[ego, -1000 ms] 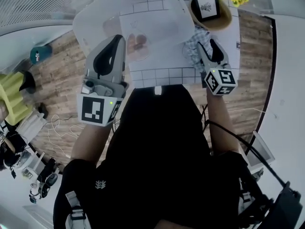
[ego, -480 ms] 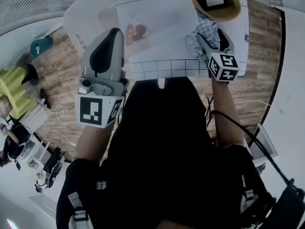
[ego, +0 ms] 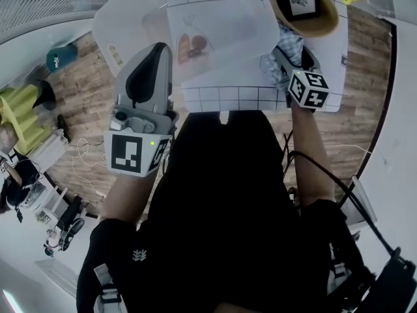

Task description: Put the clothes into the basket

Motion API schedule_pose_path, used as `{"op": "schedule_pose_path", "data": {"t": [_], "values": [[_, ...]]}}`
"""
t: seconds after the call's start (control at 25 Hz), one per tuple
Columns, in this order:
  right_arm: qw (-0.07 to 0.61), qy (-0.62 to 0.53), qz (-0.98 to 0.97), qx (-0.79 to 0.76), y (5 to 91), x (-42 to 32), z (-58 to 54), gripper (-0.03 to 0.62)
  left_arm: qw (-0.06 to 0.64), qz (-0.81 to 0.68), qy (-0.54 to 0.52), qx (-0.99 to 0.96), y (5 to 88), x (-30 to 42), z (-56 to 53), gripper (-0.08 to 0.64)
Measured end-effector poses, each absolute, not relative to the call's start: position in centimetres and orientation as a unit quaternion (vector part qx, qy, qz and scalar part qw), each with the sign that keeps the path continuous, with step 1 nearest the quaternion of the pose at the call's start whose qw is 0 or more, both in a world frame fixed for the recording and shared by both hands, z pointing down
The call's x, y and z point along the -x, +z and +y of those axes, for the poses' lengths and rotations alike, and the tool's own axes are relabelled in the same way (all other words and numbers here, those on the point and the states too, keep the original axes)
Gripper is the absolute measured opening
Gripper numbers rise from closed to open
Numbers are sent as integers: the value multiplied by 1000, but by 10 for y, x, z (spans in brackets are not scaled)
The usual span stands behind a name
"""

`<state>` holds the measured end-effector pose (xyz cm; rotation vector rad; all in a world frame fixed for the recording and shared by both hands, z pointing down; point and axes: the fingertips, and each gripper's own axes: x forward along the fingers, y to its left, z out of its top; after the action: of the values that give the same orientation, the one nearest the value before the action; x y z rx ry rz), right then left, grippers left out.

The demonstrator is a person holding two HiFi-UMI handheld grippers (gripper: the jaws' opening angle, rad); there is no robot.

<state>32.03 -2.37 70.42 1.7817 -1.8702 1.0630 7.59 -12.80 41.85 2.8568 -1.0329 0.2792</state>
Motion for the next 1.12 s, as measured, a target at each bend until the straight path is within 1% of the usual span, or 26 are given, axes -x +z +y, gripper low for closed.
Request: {"op": "schedule_pose_path", "data": {"t": [0.24,0.36,0.6,1.12], "values": [[171,395,-669,-606,706,-320,-21,221,26,-337,88,-937,398,-71,-125,8],[174,393,-670,-605,700,-319,-19,182,17,-339,84,-937,386,-69,-127,8],[146,390,-666,-619,676,-317,-8,170,6,-330,63,-942,366,-69,-128,8],[123,350,-661,-653,602,-326,4,170,15,-325,25,-945,340,-56,-133,8]]}}
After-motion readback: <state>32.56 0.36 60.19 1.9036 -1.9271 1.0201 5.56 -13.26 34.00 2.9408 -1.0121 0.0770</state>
